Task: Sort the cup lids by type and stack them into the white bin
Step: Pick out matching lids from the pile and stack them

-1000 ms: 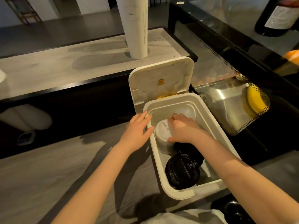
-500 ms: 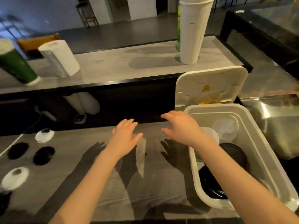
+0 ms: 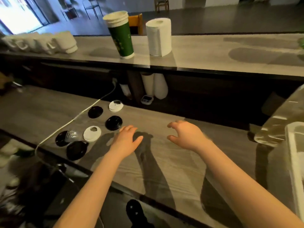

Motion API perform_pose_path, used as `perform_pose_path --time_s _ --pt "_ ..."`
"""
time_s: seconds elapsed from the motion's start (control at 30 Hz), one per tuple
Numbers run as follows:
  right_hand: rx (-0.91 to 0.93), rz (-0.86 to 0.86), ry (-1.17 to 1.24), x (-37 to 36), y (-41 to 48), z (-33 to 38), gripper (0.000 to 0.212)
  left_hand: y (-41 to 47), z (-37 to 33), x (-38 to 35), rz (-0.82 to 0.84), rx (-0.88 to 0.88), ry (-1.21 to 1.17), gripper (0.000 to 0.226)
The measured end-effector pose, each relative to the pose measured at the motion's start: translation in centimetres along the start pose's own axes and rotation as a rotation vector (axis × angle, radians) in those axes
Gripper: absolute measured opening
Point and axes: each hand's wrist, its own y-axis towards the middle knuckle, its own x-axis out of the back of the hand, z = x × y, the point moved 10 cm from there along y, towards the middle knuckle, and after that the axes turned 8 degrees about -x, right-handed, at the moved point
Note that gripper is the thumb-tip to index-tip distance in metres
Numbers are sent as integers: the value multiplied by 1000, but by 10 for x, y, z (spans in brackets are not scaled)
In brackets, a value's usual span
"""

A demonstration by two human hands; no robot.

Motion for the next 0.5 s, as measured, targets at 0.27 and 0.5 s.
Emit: perform_pose_path --time_s 0.27,0.5 --pt "-90 53 16 -44 75 91 48 33 123 7 24 -26 -31 55" --pt "-181 144 24 -94 128 137 49 86 223 -12 142 45 -78 68"
